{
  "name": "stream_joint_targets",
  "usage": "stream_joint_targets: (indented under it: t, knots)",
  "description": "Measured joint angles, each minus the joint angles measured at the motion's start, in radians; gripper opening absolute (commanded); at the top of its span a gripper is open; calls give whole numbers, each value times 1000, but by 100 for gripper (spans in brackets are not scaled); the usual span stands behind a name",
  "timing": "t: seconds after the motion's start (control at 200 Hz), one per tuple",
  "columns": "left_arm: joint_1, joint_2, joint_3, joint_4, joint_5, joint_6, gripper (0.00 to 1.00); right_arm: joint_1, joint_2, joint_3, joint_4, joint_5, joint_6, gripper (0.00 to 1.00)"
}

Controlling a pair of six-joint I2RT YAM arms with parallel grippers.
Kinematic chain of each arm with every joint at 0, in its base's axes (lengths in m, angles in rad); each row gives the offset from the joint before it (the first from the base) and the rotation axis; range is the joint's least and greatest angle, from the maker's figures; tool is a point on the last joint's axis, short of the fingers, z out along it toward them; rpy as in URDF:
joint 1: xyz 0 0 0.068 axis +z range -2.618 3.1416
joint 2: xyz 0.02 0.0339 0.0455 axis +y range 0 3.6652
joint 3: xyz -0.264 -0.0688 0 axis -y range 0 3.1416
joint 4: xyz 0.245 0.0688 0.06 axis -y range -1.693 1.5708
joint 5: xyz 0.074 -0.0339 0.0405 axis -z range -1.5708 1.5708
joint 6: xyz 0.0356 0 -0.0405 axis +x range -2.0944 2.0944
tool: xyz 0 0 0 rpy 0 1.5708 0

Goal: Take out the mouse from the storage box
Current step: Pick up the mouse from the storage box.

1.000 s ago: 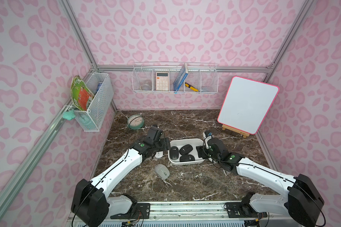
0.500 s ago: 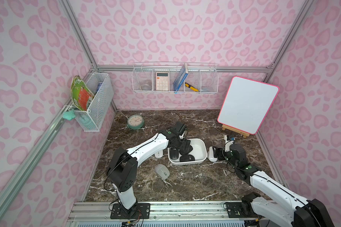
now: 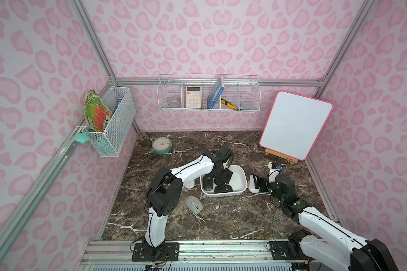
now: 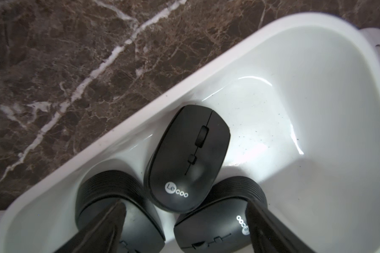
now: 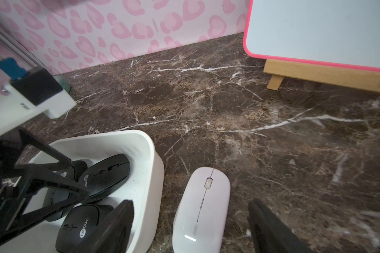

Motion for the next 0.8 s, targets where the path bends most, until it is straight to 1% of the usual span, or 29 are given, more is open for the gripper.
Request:
stream_joint_targets:
  t: [0.13,0.385,0.545,0.635,0.71,0.8]
  knots:
    - [-4,27,18,-23,-18,3,92,0,1,-6,12,-2,0,84]
    - [-10,84,61,-27,-48,3,91,0,-45,-38,52,-49,-3,84]
    - [-12,108,71,-26,-52,3,88,0,-58,-45,57,-52,-6,84]
    - [-16,119,74,-26,-53,3,88,0,-61,-46,58,-53,-9,84]
    - [-19,127,76,-24,-52,0,85,0,-60,-46,58,-56,-9,84]
    - [-21,148,89,-23,-52,-2,79,0,-61,-46,58,-56,-9,84]
